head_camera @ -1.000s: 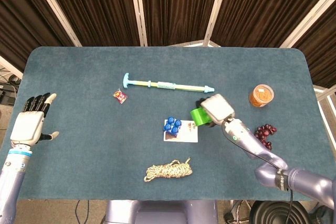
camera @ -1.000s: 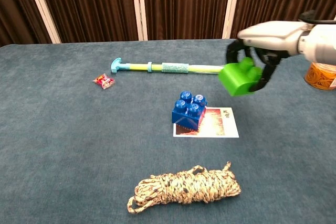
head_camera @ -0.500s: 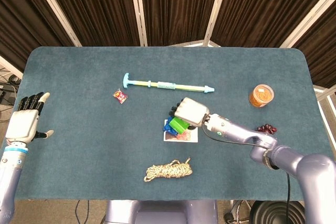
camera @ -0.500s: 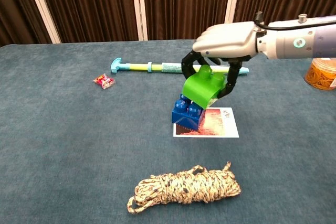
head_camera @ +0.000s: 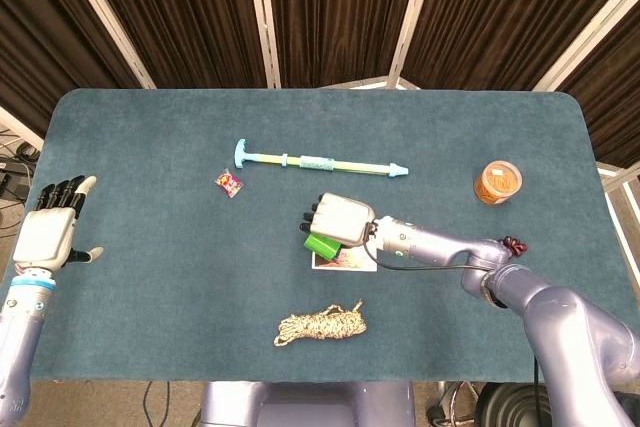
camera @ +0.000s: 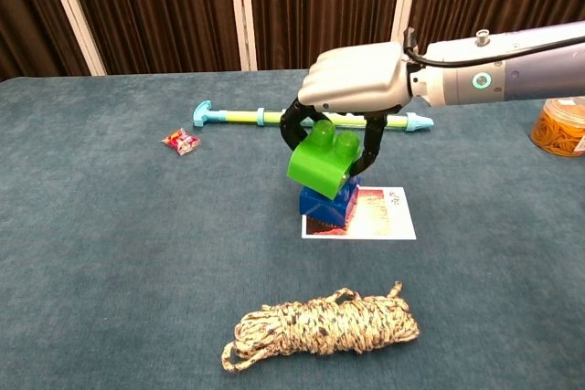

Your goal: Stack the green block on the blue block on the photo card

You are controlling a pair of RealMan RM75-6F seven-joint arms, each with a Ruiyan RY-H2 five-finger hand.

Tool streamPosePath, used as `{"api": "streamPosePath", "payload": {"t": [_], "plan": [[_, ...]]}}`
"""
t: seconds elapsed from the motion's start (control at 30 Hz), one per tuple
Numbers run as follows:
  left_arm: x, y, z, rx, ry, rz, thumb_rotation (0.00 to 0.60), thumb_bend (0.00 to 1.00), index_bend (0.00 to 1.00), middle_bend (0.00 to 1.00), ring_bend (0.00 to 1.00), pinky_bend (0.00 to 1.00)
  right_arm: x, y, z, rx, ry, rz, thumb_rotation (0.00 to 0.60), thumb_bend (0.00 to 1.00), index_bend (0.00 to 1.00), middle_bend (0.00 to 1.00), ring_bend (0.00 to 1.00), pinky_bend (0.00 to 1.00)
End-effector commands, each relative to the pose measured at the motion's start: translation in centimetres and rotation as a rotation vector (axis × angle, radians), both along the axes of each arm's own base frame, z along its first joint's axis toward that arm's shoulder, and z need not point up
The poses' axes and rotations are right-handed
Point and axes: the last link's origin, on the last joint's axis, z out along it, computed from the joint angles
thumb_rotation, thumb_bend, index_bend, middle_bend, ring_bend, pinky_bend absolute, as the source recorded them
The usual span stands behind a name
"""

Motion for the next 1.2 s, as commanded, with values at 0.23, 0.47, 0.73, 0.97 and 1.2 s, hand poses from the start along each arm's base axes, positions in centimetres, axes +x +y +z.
{"api": "streamPosePath", "payload": {"t": [0.23,0.47,0.73,0.97,1.2], "plan": [[0.0,0.1,0.0,-0.002,0.000,0.002,0.600,0.00,0.00,0.00,0.00,0.00,-0.4,-0.3,-0.5,-0.035,0.061,-0.009,0.600,0.87,0.48,0.62,0.52,0.58],[-0.2,0.2,0.1,0.003,0.001,0.006,0.600,0.00,0.00,0.00,0.00,0.00,-0.4,-0.1,-0.9,-0.036,0.068,-0.019,0.600,0.87,0.49,0.62,0.52,0.59],[-0.2,0.2,0.1,0.000,0.000,0.005,0.600,0.00,0.00,0.00,0.00,0.00,-0.1,0.1,-1.5,-0.057,0.073,-0.009,0.600,0.88,0.49,0.62,0.52,0.60],[-0.2,0.3,0.2,0.000,-0.004,0.006,0.600,0.00,0.00,0.00,0.00,0.00,-0.7,0.4,-2.4,-0.053,0.109,-0.023,0.600,0.88,0.49,0.62,0.52,0.61],[-0.3,0.3,0.3,-0.001,-0.007,0.008,0.600,0.00,0.00,0.00,0.00,0.00,-0.9,0.6,-2.9,-0.064,0.121,-0.013,0.600,0.66,0.38,0.51,0.44,0.54]]}}
